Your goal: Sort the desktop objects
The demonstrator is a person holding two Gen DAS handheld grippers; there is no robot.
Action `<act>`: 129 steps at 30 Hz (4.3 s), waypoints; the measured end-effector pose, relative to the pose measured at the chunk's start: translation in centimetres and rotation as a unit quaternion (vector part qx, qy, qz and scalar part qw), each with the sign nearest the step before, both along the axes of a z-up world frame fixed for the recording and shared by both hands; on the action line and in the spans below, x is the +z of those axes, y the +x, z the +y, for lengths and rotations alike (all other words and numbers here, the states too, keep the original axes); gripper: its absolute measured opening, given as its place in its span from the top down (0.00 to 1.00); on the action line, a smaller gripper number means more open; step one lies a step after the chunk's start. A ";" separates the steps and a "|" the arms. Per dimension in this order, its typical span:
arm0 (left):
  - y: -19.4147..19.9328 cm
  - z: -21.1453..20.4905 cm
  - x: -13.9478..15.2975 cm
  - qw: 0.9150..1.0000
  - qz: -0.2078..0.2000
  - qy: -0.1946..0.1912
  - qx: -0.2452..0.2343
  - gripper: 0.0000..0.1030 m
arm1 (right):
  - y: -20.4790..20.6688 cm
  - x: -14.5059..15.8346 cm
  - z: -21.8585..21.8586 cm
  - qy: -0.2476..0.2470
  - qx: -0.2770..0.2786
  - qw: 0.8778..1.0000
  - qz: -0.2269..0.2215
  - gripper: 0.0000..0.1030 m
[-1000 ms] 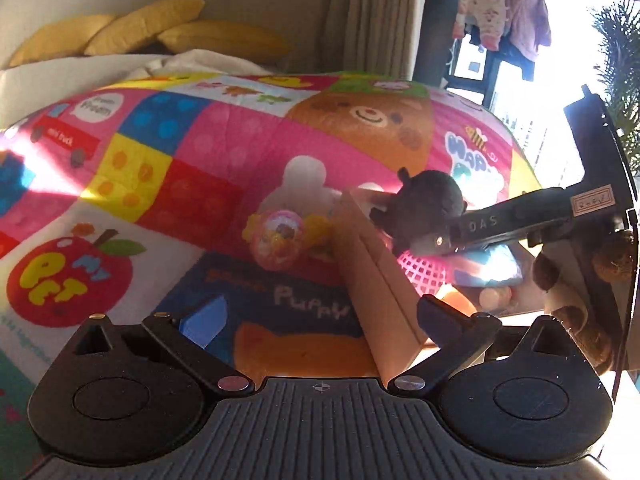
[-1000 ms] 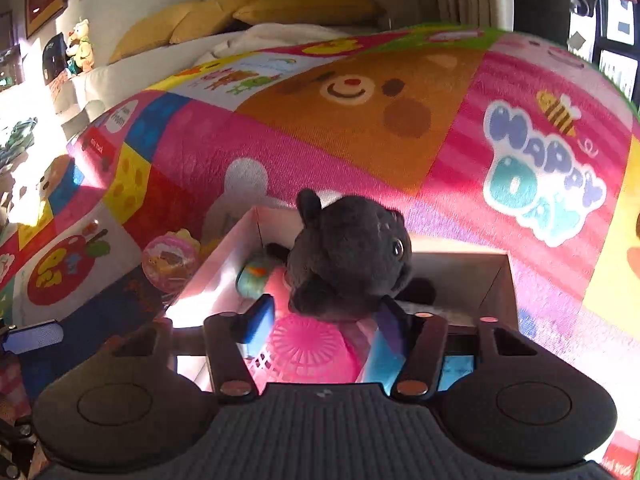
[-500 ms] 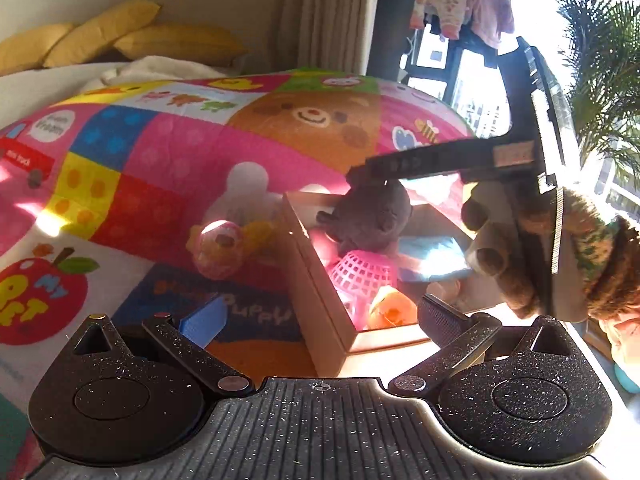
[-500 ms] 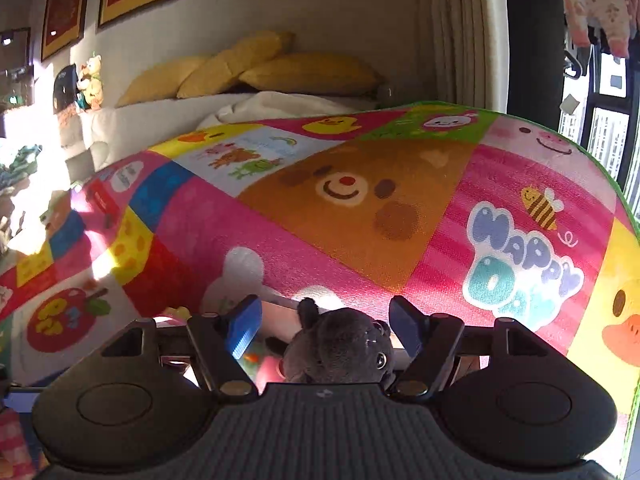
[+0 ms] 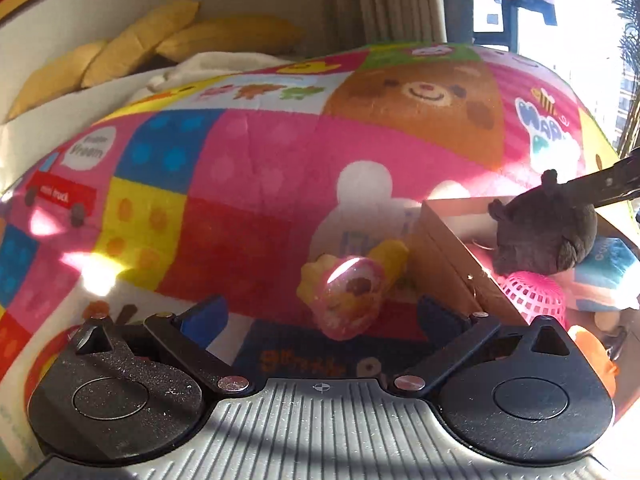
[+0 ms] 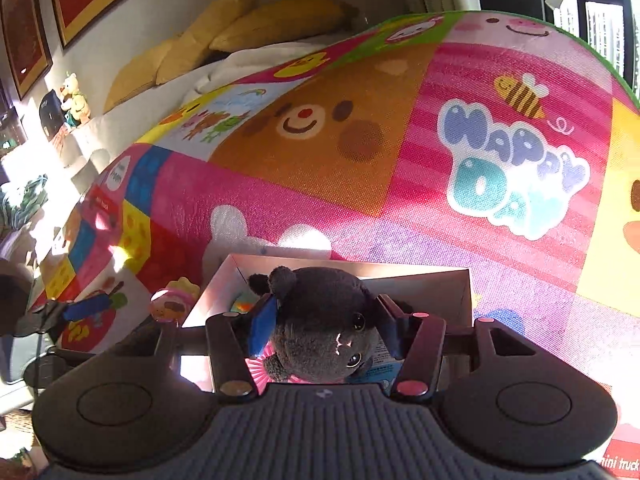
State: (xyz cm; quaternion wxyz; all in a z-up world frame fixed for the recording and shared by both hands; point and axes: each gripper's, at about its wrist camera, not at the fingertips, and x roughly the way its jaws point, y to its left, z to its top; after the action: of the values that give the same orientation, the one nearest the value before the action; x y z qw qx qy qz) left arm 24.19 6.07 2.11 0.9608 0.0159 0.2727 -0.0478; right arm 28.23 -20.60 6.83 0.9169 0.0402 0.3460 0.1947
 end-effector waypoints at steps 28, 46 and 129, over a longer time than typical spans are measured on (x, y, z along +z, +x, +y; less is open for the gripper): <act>-2.3 5.4 -0.8 0.996 -0.031 -0.056 0.056 0.03 | 4.5 -0.4 19.1 -0.137 0.093 0.980 0.109 0.70; -1.9 6.5 -1.1 0.993 -0.006 -0.096 0.063 0.01 | 6.4 -4.8 23.7 -0.280 0.065 0.955 0.077 0.52; 7.1 -1.0 -1.4 0.996 0.020 0.065 0.050 0.29 | -17.0 -8.3 -11.7 0.122 -0.086 0.988 0.044 0.26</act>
State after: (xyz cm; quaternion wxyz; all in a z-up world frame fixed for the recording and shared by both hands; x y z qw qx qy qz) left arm 31.24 5.09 0.71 0.9534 0.0638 0.2944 0.0178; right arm 11.25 -32.30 -1.49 0.9025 0.1896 0.3547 0.1540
